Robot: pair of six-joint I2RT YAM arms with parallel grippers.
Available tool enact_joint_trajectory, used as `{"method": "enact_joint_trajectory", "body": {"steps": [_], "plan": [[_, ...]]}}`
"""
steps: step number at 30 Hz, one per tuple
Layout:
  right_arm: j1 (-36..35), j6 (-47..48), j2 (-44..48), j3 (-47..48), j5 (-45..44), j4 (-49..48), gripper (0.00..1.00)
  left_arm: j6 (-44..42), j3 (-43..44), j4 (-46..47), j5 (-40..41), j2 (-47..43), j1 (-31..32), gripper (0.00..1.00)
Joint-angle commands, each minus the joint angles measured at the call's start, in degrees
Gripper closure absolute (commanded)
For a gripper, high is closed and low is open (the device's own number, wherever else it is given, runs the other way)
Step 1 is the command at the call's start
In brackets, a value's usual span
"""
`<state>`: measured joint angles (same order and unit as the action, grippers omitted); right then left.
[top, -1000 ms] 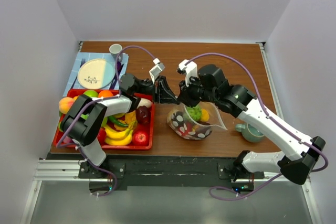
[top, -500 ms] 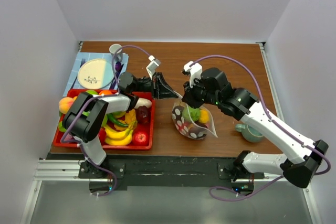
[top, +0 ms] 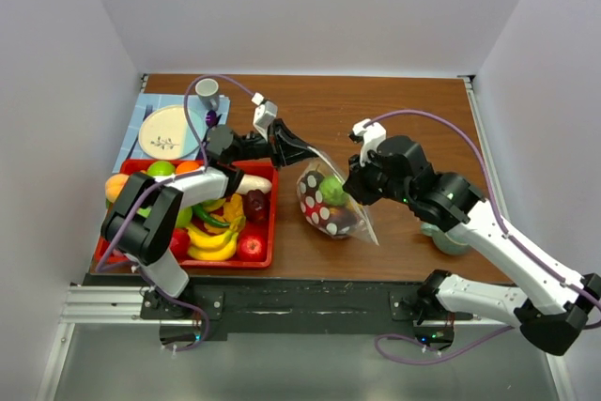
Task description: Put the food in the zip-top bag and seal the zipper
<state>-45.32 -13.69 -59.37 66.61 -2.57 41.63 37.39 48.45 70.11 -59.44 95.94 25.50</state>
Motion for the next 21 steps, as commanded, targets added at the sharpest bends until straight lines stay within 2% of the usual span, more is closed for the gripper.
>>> {"method": "enact_joint_trajectory", "body": {"steps": [1,9,21], "plan": [[0.0,-4.7,2.5,-1.7,-3.1,7.8,0.89,-9.9,3.1,-7.3,9.5,-2.9,-1.9,1.00],[0.0,-7.8,6.2,-3.4,-4.7,11.7,0.89,-16.2,4.6,-20.3,19.0,-4.1,-1.9,1.00],[0.0,-11.4,13.5,-4.2,-6.7,18.0,0.89,-16.6,5.1,-23.3,23.3,-3.9,-1.9,1.00]]}}
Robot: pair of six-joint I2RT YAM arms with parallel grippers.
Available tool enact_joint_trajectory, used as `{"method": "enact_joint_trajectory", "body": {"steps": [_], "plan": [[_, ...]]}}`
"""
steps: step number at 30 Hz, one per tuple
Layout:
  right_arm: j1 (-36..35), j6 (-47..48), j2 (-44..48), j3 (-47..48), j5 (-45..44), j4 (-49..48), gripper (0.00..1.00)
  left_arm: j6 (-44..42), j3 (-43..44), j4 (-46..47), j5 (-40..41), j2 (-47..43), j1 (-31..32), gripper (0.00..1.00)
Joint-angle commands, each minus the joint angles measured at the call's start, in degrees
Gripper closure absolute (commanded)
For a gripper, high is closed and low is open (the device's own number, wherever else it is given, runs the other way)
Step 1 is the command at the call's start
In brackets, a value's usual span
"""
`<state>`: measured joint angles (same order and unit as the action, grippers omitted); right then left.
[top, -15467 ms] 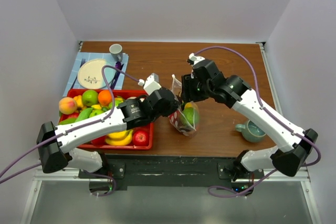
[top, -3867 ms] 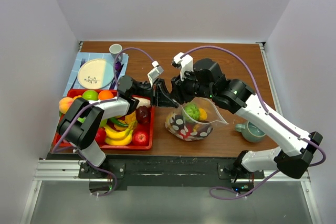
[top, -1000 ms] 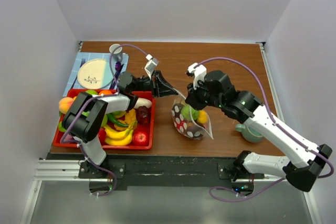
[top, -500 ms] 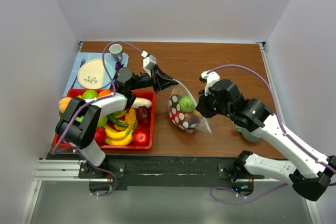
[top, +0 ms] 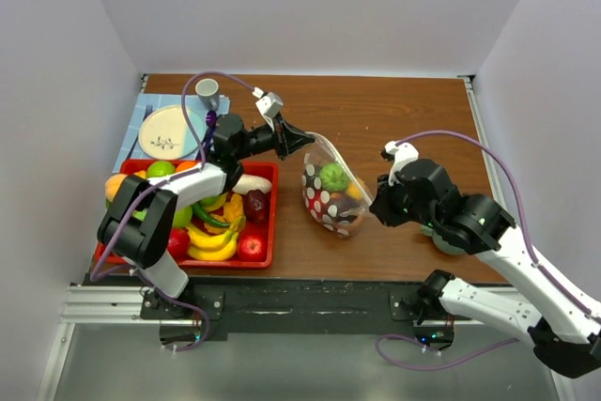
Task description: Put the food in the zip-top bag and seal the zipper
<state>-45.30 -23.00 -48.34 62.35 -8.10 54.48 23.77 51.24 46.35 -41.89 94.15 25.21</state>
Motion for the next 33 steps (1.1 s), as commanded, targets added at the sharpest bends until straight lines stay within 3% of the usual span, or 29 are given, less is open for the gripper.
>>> {"method": "enact_joint_trajectory", "body": {"steps": [1,9,12,15,16,18,19,21,24,26,27,33], "plan": [[0.0,-2.2,2.8,0.1,-1.3,5.7,0.89,-3.0,2.3,0.3,5.9,-2.2,-1.7,1.00],[-0.1,-2.7,4.5,0.4,-1.7,6.9,0.88,-2.7,2.8,0.5,5.2,-1.4,-1.7,1.00],[-0.1,-2.7,4.5,0.1,-1.8,6.5,0.81,-2.1,3.2,0.7,4.1,-0.9,-1.6,1.00],[-0.1,-3.1,3.9,1.2,-3.1,5.9,0.57,-1.6,3.8,-0.3,4.2,-0.6,-1.5,1.00],[-0.1,-3.6,3.2,2.7,-4.4,5.7,0.42,-1.6,3.9,-0.5,4.2,-0.7,-1.5,1.00],[-0.1,-4.3,2.3,4.6,-8.6,6.2,0.31,-1.4,4.0,-1.1,4.2,-0.6,-1.2,1.00],[-0.1,-4.7,1.7,6.6,-9.6,6.4,0.20,-1.5,4.2,-1.4,4.3,-0.6,-1.1,1.00],[0.0,-4.9,0.1,8.3,-11.8,6.0,0.13,-1.4,4.6,-2.7,4.6,-0.8,-1.0,1.00],[-0.1,-5.2,-1.6,9.9,-12.8,2.4,0.07,-1.5,4.6,-4.7,6.5,-1.9,-0.9,0.70],[-0.1,-5.5,-2.7,9.8,-13.0,1.0,0.05,-1.6,4.5,-6.4,7.8,-3.1,-0.9,0.40],[-0.1,-5.6,-3.1,9.6,-14.0,-0.5,0.02,-1.6,4.6,-7.1,8.4,-3.6,-0.9,0.01],[-0.1,-6.1,-6.6,8.7,-14.2,-5.8,0.01,1.4,5.4,-19.1,19.4,-10.2,-1.0,0.00]]}}
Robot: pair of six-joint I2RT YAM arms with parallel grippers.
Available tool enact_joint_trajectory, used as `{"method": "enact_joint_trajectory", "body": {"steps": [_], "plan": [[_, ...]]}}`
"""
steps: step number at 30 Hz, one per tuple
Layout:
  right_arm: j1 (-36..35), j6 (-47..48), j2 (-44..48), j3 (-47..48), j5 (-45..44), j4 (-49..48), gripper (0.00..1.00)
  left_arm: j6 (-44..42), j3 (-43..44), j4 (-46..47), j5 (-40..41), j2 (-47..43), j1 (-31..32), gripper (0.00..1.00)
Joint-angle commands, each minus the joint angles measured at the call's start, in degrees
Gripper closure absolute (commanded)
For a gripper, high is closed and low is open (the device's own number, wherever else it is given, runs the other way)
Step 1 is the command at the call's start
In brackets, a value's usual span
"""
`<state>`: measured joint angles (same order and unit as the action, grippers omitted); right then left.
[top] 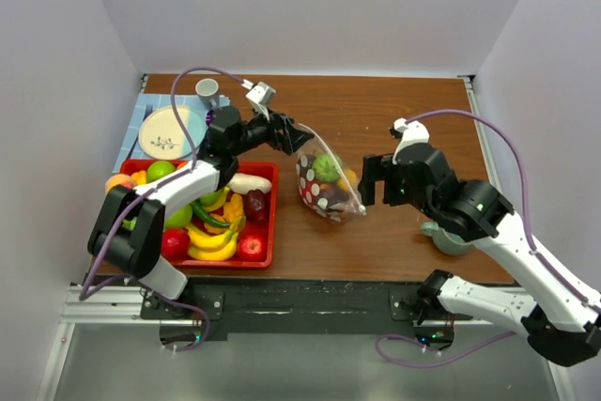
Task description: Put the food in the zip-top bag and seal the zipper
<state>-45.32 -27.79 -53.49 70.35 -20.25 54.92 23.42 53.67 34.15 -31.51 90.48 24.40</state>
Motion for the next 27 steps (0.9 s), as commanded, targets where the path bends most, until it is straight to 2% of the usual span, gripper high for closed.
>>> {"method": "enact_joint_trajectory", "body": {"steps": [1,6,7,10,15,19,27], "plan": [[0.0,-1.6,-1.6,0.5,-2.7,-6.7,0.01,2.5,3.2,-11.8,12.9,-7.6,-0.1,0.00],[0.1,-2.9,-0.7,-0.9,-4.5,-10.6,0.01,9.3,4.3,-29.1,26.6,-14.8,-0.3,0.00],[0.0,-3.1,-0.5,-1.1,-5.0,-11.1,0.01,10.0,4.8,-36.5,29.7,-15.7,-0.4,0.00],[0.1,-4.0,0.8,-2.9,-6.1,-13.4,0.01,5.9,4.0,-42.0,27.9,-20.0,-0.6,0.00],[0.1,-4.4,2.5,-6.4,-7.4,-17.1,0.01,3.3,-2.2,-44.5,31.1,-28.7,-0.6,0.00],[0.1,-4.0,2.3,-6.5,-8.7,-16.8,0.01,0.8,-3.1,-47.2,31.3,-30.4,-0.6,0.00],[0.0,-3.1,2.9,-6.6,-9.2,-16.0,0.01,-1.7,-3.6,-45.6,29.0,-31.2,-0.6,0.00]]}}
